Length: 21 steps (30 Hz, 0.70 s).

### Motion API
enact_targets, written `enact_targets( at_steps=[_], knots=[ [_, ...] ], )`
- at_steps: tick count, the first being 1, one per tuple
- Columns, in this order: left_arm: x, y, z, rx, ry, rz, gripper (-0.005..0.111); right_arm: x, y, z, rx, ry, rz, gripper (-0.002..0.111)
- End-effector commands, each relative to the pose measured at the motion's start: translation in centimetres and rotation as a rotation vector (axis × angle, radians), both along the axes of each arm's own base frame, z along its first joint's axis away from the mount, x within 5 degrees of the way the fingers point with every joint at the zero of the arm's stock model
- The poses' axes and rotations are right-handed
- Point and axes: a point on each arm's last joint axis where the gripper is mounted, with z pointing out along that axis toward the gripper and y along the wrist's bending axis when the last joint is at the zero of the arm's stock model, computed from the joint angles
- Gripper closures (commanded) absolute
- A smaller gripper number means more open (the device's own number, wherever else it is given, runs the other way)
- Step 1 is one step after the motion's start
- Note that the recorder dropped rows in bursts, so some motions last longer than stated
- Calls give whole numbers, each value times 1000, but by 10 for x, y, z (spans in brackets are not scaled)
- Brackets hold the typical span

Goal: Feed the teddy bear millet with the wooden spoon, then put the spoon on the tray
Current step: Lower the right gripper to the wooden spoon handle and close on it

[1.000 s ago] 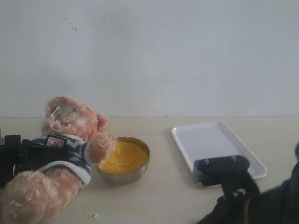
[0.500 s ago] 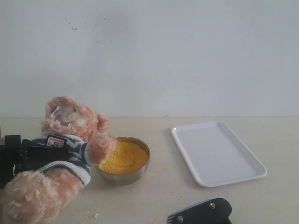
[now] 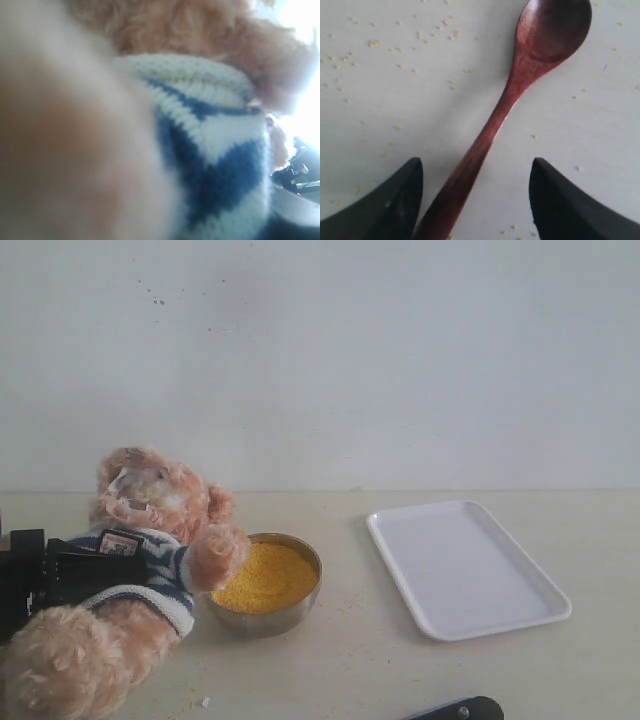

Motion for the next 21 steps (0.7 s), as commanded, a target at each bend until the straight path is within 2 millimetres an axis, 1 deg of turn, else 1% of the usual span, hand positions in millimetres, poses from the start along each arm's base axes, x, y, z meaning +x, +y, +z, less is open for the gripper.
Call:
enact_targets(
  at_steps=[1, 2, 4, 7, 8, 15, 17, 19, 20, 21],
  knots=[
    [2, -1, 5, -34, -22, -4, 103, 0, 4, -1, 63, 12, -39, 49],
    [2, -1, 5, -34, -22, -4, 103, -1, 4, -1, 87, 16, -74, 50],
    [2, -1, 5, -34, -22, -4, 103, -1, 4, -1, 97, 23, -79, 64],
    [2, -1, 5, -34, -22, -4, 103, -1, 5, -2, 102, 27, -78, 79],
    [2, -1, 5, -34, -22, -4, 103, -2, 5, -2, 108, 35, -80, 82],
    [2, -1, 5, -36, -18, -3, 103, -2, 6, -2, 111, 40, -78, 84],
    [2, -1, 5, -38, -15, -2, 103, -2, 5, -2, 104, 31, -84, 91],
    [2, -1, 5, -38, -15, -2, 103, -1, 4, -1, 94, 21, -90, 105],
    [2, -1, 5, -38, -15, -2, 103, -1, 3, -1, 92, 18, -94, 108],
    [2, -1, 5, -38, -15, -2, 103, 0, 3, -1, 91, 16, -95, 108]
  ],
)
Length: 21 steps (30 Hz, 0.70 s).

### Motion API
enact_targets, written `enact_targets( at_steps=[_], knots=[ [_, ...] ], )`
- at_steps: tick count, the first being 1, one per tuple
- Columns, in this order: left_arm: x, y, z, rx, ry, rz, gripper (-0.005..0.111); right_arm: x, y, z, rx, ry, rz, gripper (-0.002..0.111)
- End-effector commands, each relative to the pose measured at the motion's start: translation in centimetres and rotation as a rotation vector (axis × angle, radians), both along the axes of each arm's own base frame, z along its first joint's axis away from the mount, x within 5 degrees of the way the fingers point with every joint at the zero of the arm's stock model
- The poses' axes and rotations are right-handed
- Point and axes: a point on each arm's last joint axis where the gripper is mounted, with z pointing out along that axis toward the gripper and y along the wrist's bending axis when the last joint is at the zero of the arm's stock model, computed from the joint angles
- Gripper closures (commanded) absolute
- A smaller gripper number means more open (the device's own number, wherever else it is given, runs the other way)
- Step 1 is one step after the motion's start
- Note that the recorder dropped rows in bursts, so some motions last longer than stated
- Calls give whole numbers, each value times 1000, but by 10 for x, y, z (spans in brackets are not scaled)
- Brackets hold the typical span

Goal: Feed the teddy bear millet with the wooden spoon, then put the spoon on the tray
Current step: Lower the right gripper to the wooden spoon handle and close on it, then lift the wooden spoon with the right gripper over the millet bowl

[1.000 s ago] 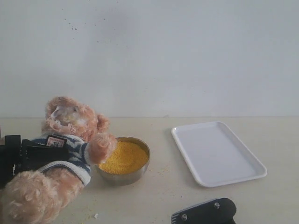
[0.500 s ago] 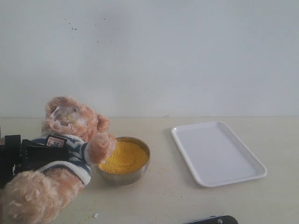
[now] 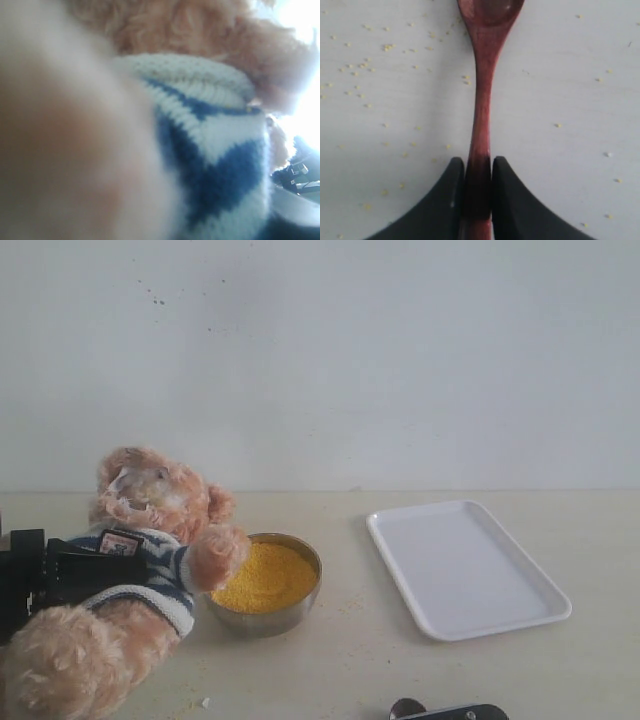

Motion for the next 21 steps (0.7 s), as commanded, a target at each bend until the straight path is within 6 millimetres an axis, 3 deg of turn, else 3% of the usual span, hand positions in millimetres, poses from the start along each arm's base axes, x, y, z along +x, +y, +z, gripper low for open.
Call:
enact_targets(
  at_steps=[1, 14, 21],
  knots=[
    [2, -1, 5, -38, -15, -3, 103, 2, -1, 1, -13, -19, -16, 108],
    [2, -1, 5, -32, -25, -5, 103, 5, 0, 7, -25, -73, 63, 109],
    [2, 5, 5, -23, -42, 11, 103, 4, -6, 47, -11, -167, 202, 109]
  ],
)
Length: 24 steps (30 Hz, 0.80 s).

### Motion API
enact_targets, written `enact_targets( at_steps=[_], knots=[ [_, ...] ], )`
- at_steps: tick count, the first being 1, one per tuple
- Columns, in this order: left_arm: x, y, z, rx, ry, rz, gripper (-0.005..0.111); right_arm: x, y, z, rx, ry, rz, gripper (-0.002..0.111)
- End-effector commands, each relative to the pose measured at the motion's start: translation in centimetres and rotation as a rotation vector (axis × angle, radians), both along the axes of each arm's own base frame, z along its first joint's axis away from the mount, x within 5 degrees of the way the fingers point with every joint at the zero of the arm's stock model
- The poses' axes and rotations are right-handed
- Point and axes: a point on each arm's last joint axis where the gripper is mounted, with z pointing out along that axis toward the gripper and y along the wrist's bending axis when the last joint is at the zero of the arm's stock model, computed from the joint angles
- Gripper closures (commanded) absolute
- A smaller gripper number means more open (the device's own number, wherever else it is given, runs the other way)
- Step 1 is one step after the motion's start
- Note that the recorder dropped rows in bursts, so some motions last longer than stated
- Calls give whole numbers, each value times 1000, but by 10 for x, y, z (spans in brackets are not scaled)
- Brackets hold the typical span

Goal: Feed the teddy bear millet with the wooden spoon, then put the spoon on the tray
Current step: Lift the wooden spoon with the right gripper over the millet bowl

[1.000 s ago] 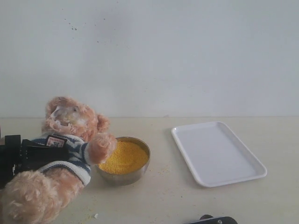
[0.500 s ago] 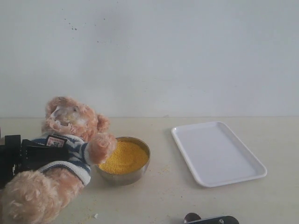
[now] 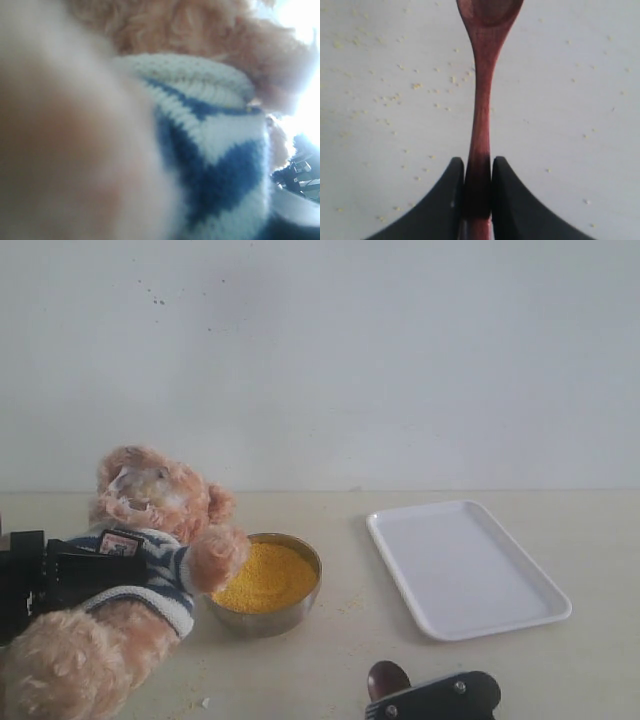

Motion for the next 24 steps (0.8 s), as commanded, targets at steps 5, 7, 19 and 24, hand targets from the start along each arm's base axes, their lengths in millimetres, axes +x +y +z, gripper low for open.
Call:
enact_targets(
  at_steps=[5, 7, 19, 24],
  knots=[
    [3, 14, 5, -30, -29, 50, 103, 11, -22, 43, 4, -46, 142, 109],
    [4, 21, 5, -29, -30, 77, 103, 16, -31, 50, 3, -35, 171, 109],
    [6, 43, 0, 14, -5, 180, 103, 56, -19, 151, -254, -225, 430, 109],
    [6, 43, 0, 16, -4, 181, 103, 88, 7, 186, -552, -282, 614, 109]
  ],
)
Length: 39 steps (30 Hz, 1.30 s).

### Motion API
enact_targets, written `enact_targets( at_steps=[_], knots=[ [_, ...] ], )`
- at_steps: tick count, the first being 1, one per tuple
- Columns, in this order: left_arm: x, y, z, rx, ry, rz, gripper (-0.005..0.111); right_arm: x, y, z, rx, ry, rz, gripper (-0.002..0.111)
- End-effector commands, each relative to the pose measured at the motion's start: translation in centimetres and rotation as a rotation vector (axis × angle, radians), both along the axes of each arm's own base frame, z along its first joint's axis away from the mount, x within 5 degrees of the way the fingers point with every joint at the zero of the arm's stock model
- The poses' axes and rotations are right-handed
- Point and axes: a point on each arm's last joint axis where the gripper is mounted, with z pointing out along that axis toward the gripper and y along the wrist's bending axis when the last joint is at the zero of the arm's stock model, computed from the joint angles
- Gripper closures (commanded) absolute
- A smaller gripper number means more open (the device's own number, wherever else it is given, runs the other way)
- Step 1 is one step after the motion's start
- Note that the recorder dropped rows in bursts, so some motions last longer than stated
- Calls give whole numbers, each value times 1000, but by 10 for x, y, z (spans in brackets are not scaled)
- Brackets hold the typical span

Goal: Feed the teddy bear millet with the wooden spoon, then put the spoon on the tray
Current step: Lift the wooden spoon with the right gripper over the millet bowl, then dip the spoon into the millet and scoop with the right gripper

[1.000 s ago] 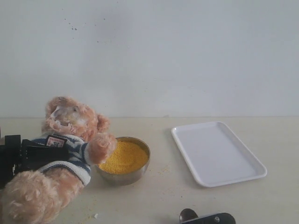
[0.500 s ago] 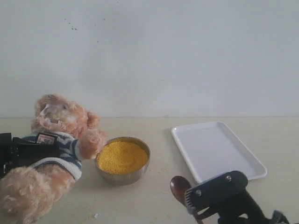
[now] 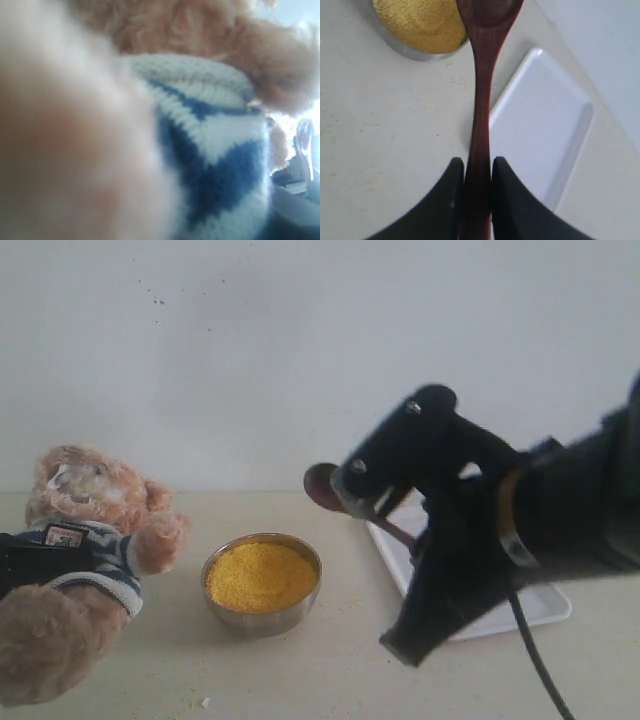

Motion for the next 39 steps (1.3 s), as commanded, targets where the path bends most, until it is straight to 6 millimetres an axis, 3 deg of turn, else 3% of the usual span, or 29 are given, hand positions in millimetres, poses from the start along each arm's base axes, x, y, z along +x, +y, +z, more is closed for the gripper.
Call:
enact_targets(
  at_steps=[1, 5, 18, 27, 34, 39],
  knots=[
    [2, 1, 3, -14, -17, 10, 103, 27, 18, 21, -300, -51, 128, 109],
    [3, 2, 1, 6, -6, 23, 103, 50, 40, 20, -468, -51, 202, 109],
    [4, 6, -4, 177, -121, -4, 103, 116, 108, -55, -722, -19, 242, 109],
    [8, 7, -1, 231, -189, -24, 103, 120, 120, -90, -744, 92, 287, 109],
    [8, 7, -2, 238, -187, -22, 103, 118, 122, -95, -708, 132, 291, 109],
    [8, 7, -2, 238, -187, -22, 103, 121, 117, -96, -597, 185, 176, 109]
  ],
)
